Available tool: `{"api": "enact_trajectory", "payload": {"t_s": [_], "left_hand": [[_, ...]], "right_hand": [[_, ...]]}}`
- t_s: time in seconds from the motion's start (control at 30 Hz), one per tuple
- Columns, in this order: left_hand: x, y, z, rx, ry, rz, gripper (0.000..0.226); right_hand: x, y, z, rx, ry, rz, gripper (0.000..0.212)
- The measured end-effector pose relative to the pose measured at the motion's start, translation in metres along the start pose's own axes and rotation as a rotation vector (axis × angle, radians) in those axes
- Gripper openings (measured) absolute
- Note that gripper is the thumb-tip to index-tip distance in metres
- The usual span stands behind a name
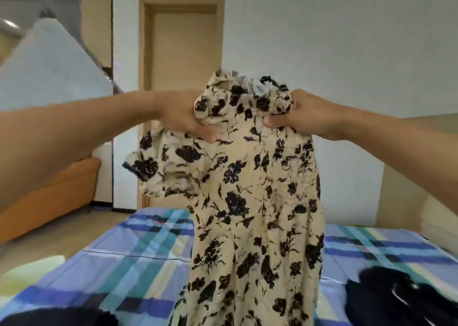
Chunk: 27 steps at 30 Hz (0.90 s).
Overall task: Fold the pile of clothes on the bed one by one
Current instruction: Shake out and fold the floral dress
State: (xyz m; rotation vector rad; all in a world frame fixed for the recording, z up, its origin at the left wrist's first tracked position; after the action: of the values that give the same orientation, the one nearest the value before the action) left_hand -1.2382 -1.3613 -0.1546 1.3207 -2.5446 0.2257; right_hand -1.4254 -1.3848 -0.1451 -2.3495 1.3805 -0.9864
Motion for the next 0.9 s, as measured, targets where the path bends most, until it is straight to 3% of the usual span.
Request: {"api": "enact_trajectory", "payload": {"t_s": [0.03, 0.13, 0.27, 0.33, 0.37, 0.4, 0.43, 0.5, 0.57, 0.6, 0.67, 0.73, 0.8, 0.9], "left_hand": [[0.004, 0.006, 0.021, -0.032, -0.069, 0.019, 0.012], [-0.011, -0.005, 0.098, -0.235, -0.2, -0.05, 0.021], [-0.031, -0.037, 0.211, -0.452, -0.473, -0.333, 0.065], [-0.031, -0.058, 0.265, -0.397, -0.537, -0.422, 0.095], [-0.026, -0.061, 0.284, -0.372, -0.564, -0.422, 0.1], [-0.012, -0.066, 0.298, -0.347, -0.559, -0.403, 0.092], [0.001, -0.067, 0.304, -0.314, -0.538, -0.385, 0.072], [0.051, -0.097, 0.288, -0.198, -0.333, -0.388, 0.039], [0.117, -0.135, 0.209, -0.111, 0.012, -0.424, 0.023], [0.143, -0.147, 0.144, -0.101, 0.217, -0.443, 0.021], [0.167, -0.138, -0.002, -0.138, 0.557, -0.435, 0.019], [0.16, -0.106, -0.131, -0.085, 0.775, -0.397, 0.012], [0.136, -0.062, -0.22, -0.008, 0.915, -0.324, 0.014], [0.09, -0.015, -0.279, -0.009, 0.949, -0.245, 0.022]], "right_hand": [[-0.011, 0.008, 0.02, -0.03, -0.072, -0.002, 0.04], [-0.045, 0.053, 0.085, -0.044, -0.354, 0.051, 0.042], [-0.08, 0.129, 0.165, -0.018, -0.779, 0.194, 0.066], [-0.079, 0.174, 0.196, -0.058, -0.874, 0.306, 0.09], [-0.072, 0.194, 0.209, -0.094, -0.877, 0.341, 0.106], [-0.055, 0.218, 0.218, -0.125, -0.839, 0.386, 0.112], [-0.039, 0.231, 0.225, -0.148, -0.802, 0.41, 0.104], [0.022, 0.239, 0.214, -0.233, -0.605, 0.316, 0.058], [0.103, 0.205, 0.147, -0.354, -0.21, 0.116, 0.013], [0.135, 0.168, 0.091, -0.327, 0.03, 0.041, 0.006], [0.167, 0.081, -0.034, -0.206, 0.464, -0.076, 0.021], [0.162, -0.002, -0.133, -0.124, 0.733, -0.187, 0.011], [0.139, -0.057, -0.196, -0.103, 0.87, -0.274, 0.022], [0.093, -0.103, -0.233, -0.079, 0.897, -0.341, 0.023]]}}
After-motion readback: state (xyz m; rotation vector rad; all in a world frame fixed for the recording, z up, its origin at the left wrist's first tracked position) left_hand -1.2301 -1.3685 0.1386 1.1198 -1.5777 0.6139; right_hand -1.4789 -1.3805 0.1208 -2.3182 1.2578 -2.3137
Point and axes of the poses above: each hand's wrist, its own x-axis towards the middle knuckle, its own z-axis out of the palm, y = z × x, the point moved 10 cm from there along x, towards the middle knuckle
